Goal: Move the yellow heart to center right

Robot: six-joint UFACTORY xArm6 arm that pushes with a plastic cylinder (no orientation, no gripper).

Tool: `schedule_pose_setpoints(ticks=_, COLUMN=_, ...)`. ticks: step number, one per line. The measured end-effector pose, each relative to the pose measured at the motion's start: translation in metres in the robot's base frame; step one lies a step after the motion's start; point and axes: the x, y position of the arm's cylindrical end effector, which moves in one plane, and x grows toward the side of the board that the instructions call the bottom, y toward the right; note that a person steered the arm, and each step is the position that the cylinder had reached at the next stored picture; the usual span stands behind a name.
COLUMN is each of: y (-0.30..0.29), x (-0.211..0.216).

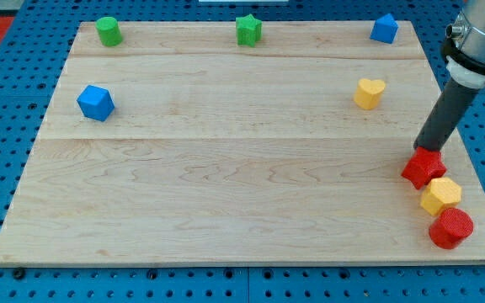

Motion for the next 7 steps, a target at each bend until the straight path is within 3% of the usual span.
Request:
schedule_pose_setpoints(ticks=2, y=-0.038, x=-0.044)
schedule_pose_setpoints(ticks=3, y=-0.105, x=-0.044)
schedule_pose_setpoints(ticks=4, y=-0.130, x=-0.086)
schedule_pose_setpoints(ticks=5, y=-0.095, x=-0.129)
schedule_pose_setpoints(ticks=6, y=-0.057, x=-0.142)
schedule_pose_setpoints(ticks=7, y=-0.035, x=-0.127)
